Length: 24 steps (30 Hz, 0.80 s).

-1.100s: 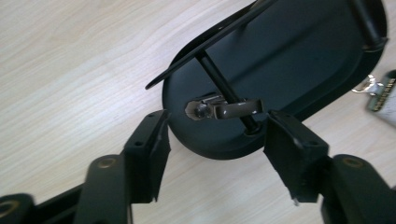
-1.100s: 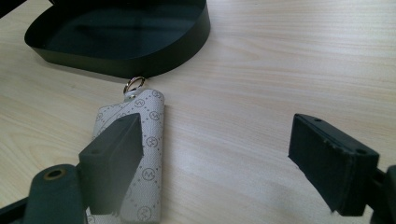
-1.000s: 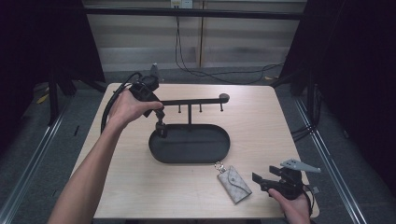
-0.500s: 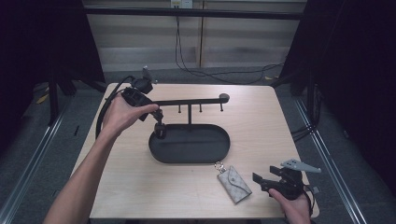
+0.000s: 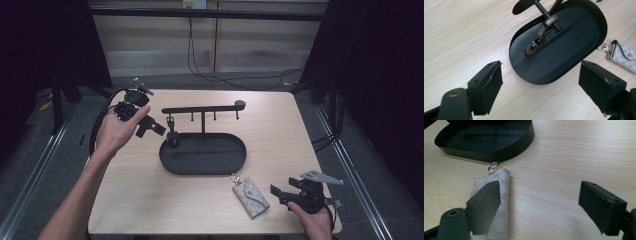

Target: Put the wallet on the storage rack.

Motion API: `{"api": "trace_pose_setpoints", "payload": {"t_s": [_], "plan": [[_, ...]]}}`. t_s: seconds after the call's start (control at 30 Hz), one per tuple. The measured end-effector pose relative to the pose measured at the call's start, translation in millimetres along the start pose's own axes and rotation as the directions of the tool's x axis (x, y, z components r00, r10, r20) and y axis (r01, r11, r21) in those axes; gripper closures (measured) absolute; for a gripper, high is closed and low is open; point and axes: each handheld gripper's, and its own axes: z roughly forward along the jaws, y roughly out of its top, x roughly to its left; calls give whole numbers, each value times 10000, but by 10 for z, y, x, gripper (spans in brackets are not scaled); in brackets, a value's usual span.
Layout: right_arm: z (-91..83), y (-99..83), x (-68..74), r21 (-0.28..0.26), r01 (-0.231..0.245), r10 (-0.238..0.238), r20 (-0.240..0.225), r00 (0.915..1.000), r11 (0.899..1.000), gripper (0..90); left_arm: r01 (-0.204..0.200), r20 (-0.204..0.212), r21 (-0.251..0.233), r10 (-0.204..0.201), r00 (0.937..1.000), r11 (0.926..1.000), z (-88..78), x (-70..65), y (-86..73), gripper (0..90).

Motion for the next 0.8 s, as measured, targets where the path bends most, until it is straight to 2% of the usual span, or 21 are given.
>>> {"api": "trace_pose_setpoints", "payload": {"t_s": [0.1,0.17,0.23,0.27,0.37,0.4,0.43,0.5,0.6,0.67,0.7,0.73,0.77,0.8], "plan": [[8,5,-2,6,-12,12,22,10000,10000,175,-84,115,-59,84,9999,9999,29,23,-50,185],[11,5,3,15,-17,17,48,10000,10000,175,-52,16,-306,53,10000,9995,62,48,-134,189],[9,4,1,-20,-26,26,33,10000,10000,175,-134,-27,-371,133,9999,9992,73,53,-161,217],[9,3,-9,-26,-70,71,37,10000,10000,175,-246,82,-441,250,9997,9987,100,66,-216,217],[8,5,-14,8,-69,69,48,10000,10000,175,-350,-10,-620,350,9994,9975,107,62,-282,218],[4,4,-8,-16,-59,59,45,10000,10000,175,-388,0,-933,389,9992,9949,106,66,-363,218],[4,4,-8,-16,-59,59,45,10000,10000,175,-388,0,-933,389,9992,9949,106,66,-363,218],[5,4,0,-10,-26,26,32,10000,10000,176,-424,162,-1042,443,9989,9936,113,81,-437,217],[8,6,-1,6,-72,72,56,10000,10000,175,-504,76,-1323,519,9986,9899,101,109,-521,217],[9,6,-1,5,-69,69,68,10000,10000,176,-409,49,-1800,424,9991,9828,84,117,-598,217],[8,5,-1,1,-68,68,69,10000,10000,175,-349,119,-1873,378,9992,9817,85,116,-627,217],[8,4,-3,-10,-63,63,72,10000,10000,175,-315,297,-2095,385,9988,9773,98,115,-690,217],[8,3,-5,-11,-61,61,91,9999,10000,175,-404,501,-2100,520,9974,9769,110,118,-715,217],[8,3,-5,-11,-61,61,91,9999,10000,175,-404,501,-2100,520,9974,9769,110,118,-715,215]]}}
